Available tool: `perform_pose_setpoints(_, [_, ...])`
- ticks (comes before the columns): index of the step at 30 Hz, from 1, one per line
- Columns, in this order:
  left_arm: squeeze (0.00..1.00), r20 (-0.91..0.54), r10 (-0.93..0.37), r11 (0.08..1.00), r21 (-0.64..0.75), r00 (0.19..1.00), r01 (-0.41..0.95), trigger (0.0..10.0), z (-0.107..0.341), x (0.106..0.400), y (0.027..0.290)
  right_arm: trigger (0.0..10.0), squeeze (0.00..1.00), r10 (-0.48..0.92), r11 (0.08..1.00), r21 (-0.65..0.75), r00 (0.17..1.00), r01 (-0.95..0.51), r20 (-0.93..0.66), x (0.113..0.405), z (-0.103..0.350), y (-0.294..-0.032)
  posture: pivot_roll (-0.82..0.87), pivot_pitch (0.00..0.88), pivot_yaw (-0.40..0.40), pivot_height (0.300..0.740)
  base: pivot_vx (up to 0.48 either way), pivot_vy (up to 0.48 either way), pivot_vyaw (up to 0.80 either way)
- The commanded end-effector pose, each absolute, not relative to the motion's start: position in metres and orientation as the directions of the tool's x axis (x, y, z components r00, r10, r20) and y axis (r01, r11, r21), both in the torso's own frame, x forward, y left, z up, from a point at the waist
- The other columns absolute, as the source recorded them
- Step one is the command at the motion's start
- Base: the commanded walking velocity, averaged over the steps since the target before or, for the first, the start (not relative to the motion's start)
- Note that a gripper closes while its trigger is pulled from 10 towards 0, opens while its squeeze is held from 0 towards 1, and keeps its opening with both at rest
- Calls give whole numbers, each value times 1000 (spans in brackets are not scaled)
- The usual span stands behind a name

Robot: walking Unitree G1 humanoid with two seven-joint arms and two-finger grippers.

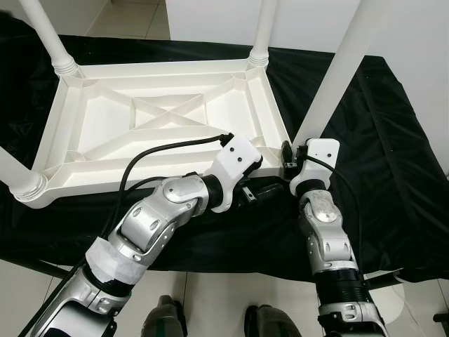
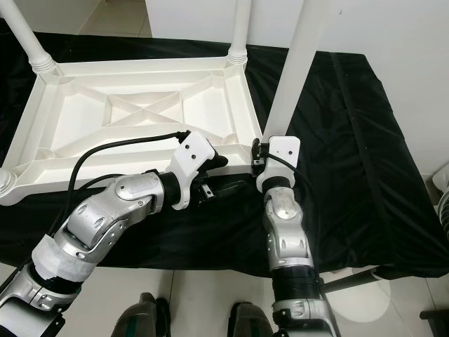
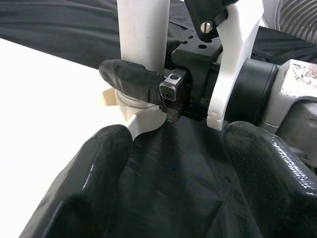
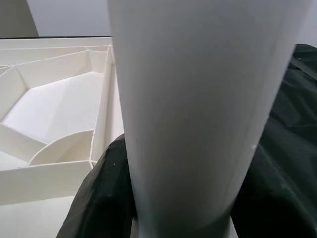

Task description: Building children table

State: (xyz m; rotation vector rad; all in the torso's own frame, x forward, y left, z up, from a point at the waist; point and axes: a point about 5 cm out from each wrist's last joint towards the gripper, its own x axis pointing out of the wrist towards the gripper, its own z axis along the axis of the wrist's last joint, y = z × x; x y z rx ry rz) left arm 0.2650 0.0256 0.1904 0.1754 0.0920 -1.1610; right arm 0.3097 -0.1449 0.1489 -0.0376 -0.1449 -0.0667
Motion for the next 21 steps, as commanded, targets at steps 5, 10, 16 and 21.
perform_pose_setpoints(5, [0, -174, -929, 318, 79, 327, 945, 10000, 191, 263, 24, 10000, 1000, -93, 995, -15, 989, 95, 119, 307, 144, -149, -30, 115, 30, 740, 0, 0, 0])
perform_pose_setpoints(10, [0, -171, -928, 321, 81, 330, 944, 10000, 191, 263, 23, 10000, 1000, 62, 998, -19, 984, -59, 167, 308, 154, -148, -30, 113, 28, 740, 0, 0, 0])
perform_pose_setpoints(16, [0, -170, -929, 318, 80, 328, 945, 10000, 192, 264, 23, 10000, 0, 272, 958, -139, 949, -251, 161, 308, 159, -148, -30, 114, 30, 740, 0, 0, 0])
perform_pose_setpoints(21, [0, -171, -930, 316, 81, 325, 945, 10000, 192, 263, 23, 10000, 0, 396, 909, -207, 904, -361, 160, 310, 166, -153, -26, 113, 30, 740, 0, 0, 0])
